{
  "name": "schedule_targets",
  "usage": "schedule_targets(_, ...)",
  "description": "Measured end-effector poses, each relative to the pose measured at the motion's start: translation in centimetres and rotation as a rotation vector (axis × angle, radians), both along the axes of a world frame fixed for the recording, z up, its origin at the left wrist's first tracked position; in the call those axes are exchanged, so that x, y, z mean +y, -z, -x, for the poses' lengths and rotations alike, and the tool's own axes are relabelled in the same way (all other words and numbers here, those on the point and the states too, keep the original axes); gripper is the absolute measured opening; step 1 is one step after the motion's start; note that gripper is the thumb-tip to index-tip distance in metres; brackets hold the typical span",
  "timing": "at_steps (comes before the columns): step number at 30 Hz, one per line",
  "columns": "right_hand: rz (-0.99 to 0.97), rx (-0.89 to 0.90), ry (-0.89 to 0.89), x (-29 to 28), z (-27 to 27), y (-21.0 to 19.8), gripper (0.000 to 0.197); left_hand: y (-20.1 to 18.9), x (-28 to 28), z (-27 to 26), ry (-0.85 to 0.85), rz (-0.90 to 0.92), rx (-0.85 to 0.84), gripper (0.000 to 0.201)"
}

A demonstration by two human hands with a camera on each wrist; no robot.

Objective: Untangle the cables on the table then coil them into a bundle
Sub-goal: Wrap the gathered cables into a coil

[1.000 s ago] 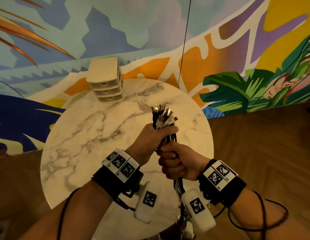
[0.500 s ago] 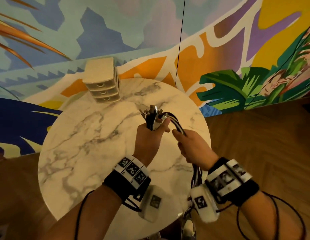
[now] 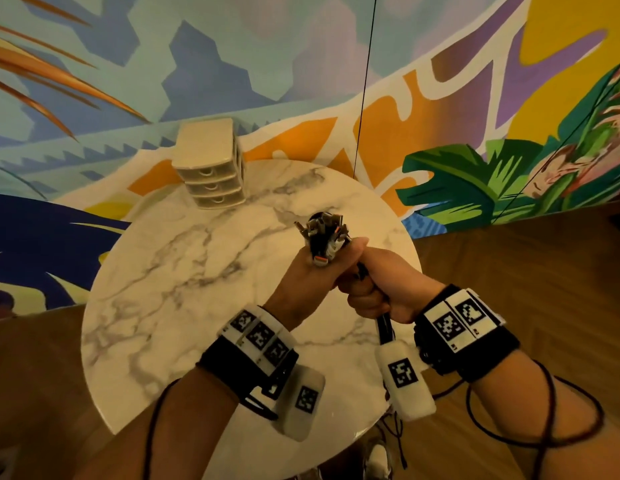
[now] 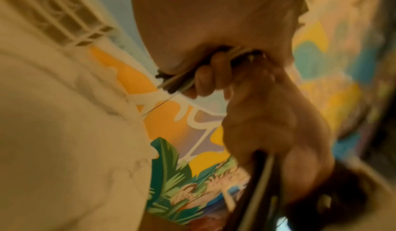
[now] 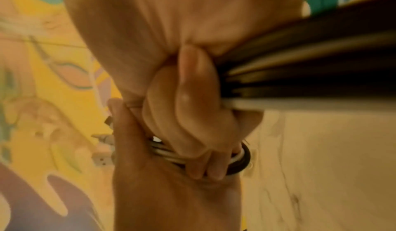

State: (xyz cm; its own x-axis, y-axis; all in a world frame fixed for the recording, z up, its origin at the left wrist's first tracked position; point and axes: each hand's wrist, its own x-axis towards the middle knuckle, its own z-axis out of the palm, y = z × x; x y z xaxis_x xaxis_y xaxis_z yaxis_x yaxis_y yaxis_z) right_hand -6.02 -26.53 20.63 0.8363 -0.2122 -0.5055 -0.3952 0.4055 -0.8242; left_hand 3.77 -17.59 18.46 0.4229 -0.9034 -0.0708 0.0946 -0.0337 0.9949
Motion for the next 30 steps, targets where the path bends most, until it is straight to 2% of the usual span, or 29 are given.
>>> schedule_targets(2,0.119,0.000,-0.058,0.2,-0.3,-0.4,0.032,-0.4,-0.3,-0.3,-0.048,-0.039,0.043,0.022)
schedule_targets(5,0.287,0.006,-0.079,0.8,-0.9,-0.6,0.013,-0.1,-0.6,-0.9,-0.154,-0.067,0.065,0.020)
schedule_targets(9,0.455,0.066,-0.019,1.7,-0.4,1.2,0.031,-0.2,-0.9,-2.0,-0.307,-0.046,0.071,0.019)
schedule_targets(11,0.485,0.071,0.005,1.8,-0.1,1.7,0.040,-0.1,-0.9,-2.3,-0.261,-0.034,0.078,0.020)
schedule_targets(14,0.442,0.028,0.023,1.8,-0.6,1.5,0.041,-0.1,-0.8,-1.9,-0.138,-0.078,0.064,0.016)
schedule_targets(18,0.459,-0.019,-0.042,1.9,-0.8,1.1,0.036,-0.7,-1.0,-1.7,-0.161,-0.037,0.116,0.023)
schedule_targets(22,0.481,0.051,-0.212,2.8,0.0,2.8,0.048,-2.0,-1.0,-1.2,-0.163,0.146,0.397,0.033)
schedule_targets(24,0.468,0.092,-0.195,2.8,0.1,4.1,0.047,-2.3,-0.8,-1.0,-0.118,0.228,0.519,0.036)
schedule_targets(26,0.578,0.138,-0.188,2.2,0.0,4.6,0.045,-2.4,-0.4,-0.8,-0.056,0.255,0.600,0.038)
schedule_targets(30,0.787,0.198,-0.314,0.4,0.2,4.0,0.042,-2.9,0.3,-1.0,0.028,0.230,0.588,0.039)
